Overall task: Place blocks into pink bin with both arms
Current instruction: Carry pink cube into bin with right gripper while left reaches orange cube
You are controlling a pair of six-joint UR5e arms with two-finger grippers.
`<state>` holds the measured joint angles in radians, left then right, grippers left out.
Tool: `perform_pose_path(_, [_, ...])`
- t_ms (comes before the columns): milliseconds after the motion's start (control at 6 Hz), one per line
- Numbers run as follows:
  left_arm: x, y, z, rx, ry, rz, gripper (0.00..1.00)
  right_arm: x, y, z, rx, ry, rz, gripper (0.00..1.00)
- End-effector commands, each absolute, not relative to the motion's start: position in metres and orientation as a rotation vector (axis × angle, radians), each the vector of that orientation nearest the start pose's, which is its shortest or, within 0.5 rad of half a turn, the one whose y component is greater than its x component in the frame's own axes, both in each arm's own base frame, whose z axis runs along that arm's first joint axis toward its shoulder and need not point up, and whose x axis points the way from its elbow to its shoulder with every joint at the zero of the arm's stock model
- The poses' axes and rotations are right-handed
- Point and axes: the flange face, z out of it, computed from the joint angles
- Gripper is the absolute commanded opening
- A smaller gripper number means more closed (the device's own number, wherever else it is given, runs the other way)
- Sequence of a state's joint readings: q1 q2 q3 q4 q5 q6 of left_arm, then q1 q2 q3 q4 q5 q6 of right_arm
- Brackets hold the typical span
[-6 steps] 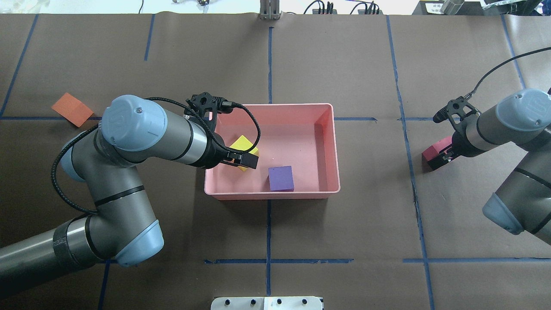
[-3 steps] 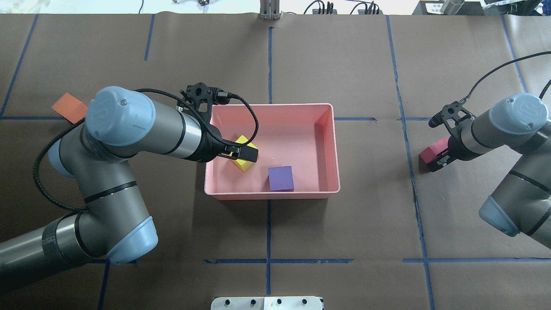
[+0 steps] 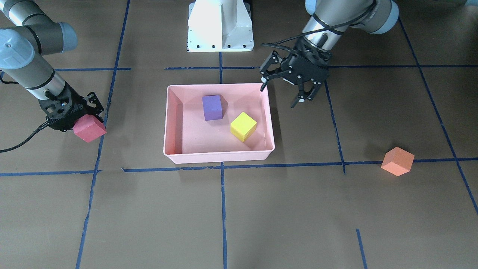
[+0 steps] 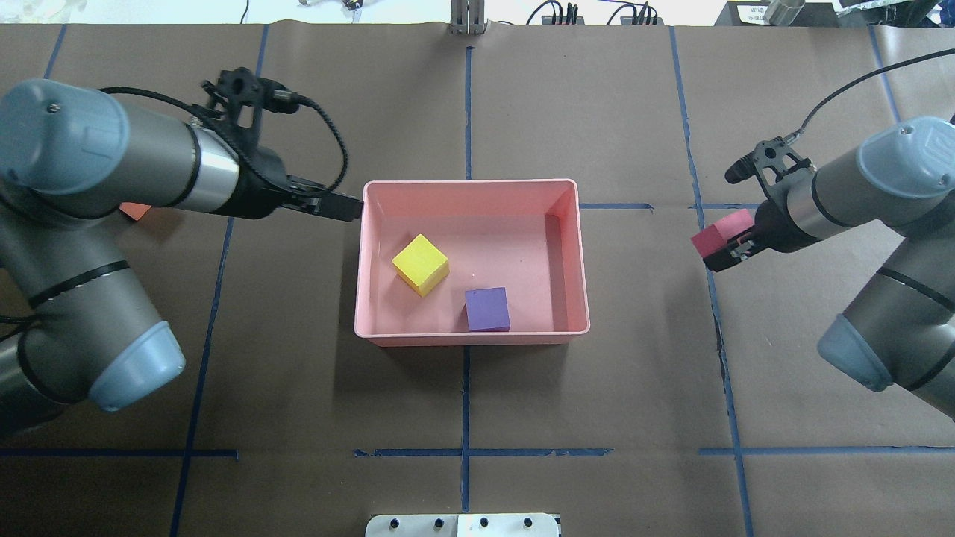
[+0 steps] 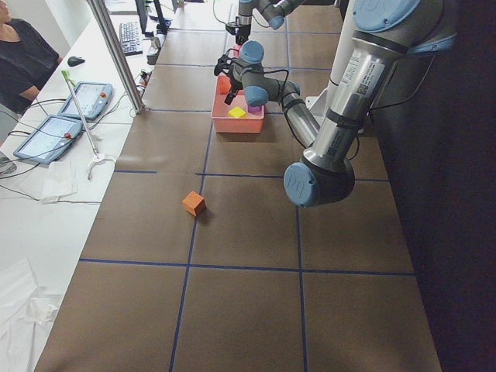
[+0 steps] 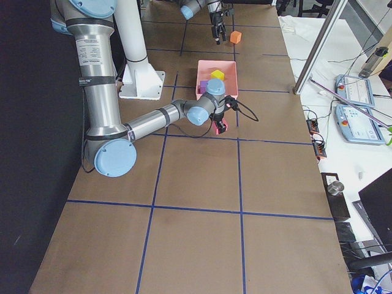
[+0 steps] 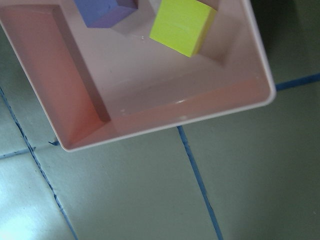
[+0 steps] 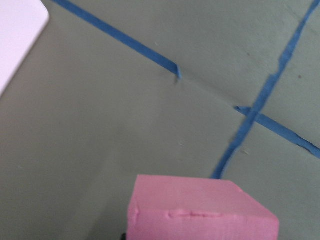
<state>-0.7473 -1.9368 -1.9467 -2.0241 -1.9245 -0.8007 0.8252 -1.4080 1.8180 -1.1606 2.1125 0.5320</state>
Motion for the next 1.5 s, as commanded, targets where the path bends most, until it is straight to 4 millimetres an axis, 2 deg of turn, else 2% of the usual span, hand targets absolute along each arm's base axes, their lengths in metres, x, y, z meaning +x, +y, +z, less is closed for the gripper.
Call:
perform_pose_path(0, [0.275,-0.465,0.337,0.733,0.898,0.396,1.0,-0.381,-0.458,0.296,0.275,-1.076,-0.242,0.0])
perform_pose_path(167, [0.248,-0.464,0.369,0.766,0.84,0.44,1.0,-0.403,-0.454,0.253,0.218,-1.125,-0.156,0.0])
perform_pose_path(333, [0.222,-0.47,0.383,0.763,0.805,0.401,1.0,-0.441,-0.437,0.217,0.182,-1.116,-0.111,0.02])
perform_pose_path(500, [0.189,-0.482,0.391,0.776,0.772,0.339,1.0,-0.479,-0.418,0.209,0.242,-1.076,-0.1,0.18])
perform_pose_path(667, [0.16,-0.487,0.408,0.763,0.736,0.285,1.0,-0.497,-0.414,0.219,0.249,-1.042,-0.075,0.99])
perform_pose_path(833, [0.138,-0.491,0.449,0.717,0.691,0.275,1.0,-0.499,-0.417,0.223,0.247,-1.031,-0.066,1.0])
perform_pose_path(1000, [0.141,-0.5,0.49,0.654,0.738,0.4,1.0,-0.494,-0.418,0.221,0.254,-1.036,-0.063,1.0])
perform_pose_path(1167, [0.149,-0.512,0.506,0.652,0.739,0.447,1.0,-0.484,-0.421,0.222,0.26,-1.039,-0.057,1.0])
perform_pose_path(1333, [0.162,-0.529,0.514,0.629,0.768,0.5,1.0,-0.457,-0.415,0.221,0.27,-1.054,-0.051,1.0])
